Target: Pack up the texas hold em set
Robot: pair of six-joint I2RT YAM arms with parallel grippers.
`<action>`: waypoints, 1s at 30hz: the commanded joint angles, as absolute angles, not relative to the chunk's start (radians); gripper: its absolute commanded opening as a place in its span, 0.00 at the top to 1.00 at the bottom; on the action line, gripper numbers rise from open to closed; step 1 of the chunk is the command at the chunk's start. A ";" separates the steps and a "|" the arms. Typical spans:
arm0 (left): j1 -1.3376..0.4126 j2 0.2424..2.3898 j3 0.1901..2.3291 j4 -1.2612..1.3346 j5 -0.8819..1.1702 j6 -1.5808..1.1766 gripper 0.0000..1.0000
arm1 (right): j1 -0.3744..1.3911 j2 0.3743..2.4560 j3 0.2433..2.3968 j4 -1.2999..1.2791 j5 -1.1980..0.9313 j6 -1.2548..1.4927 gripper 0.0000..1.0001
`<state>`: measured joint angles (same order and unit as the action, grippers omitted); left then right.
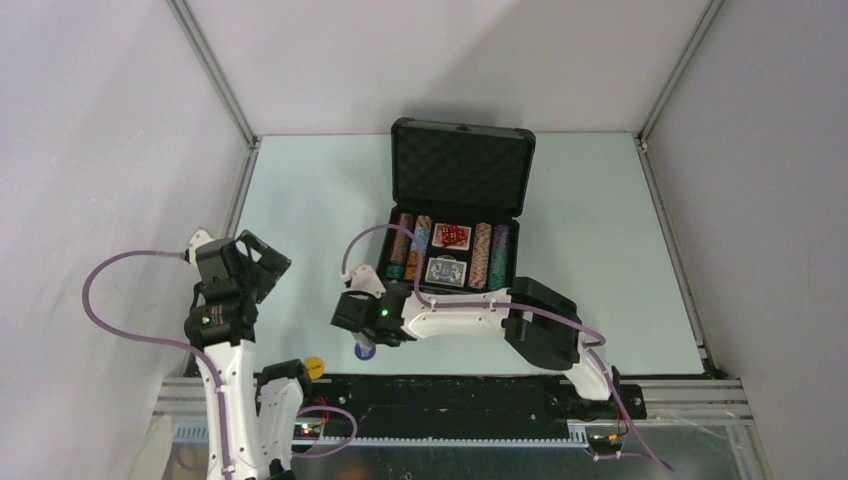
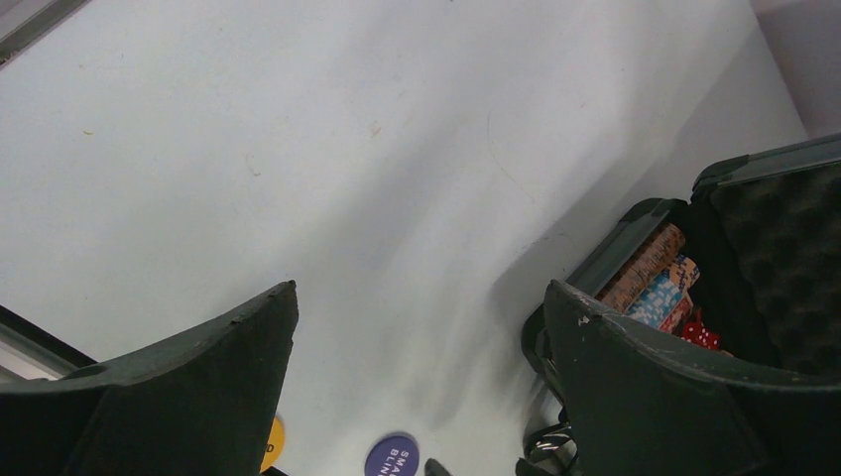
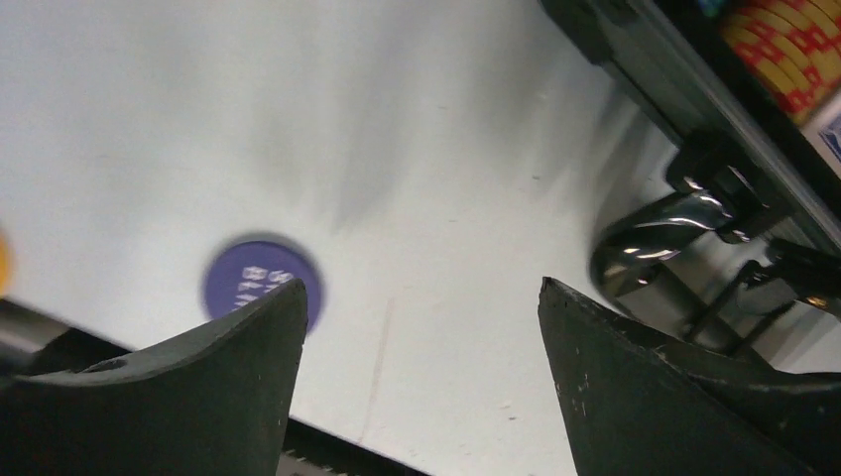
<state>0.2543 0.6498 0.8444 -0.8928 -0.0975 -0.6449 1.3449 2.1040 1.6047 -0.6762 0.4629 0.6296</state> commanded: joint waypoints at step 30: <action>0.252 0.649 0.831 -0.853 -0.068 -0.620 0.02 | 1.401 2.272 1.797 -0.721 0.239 0.586 0.31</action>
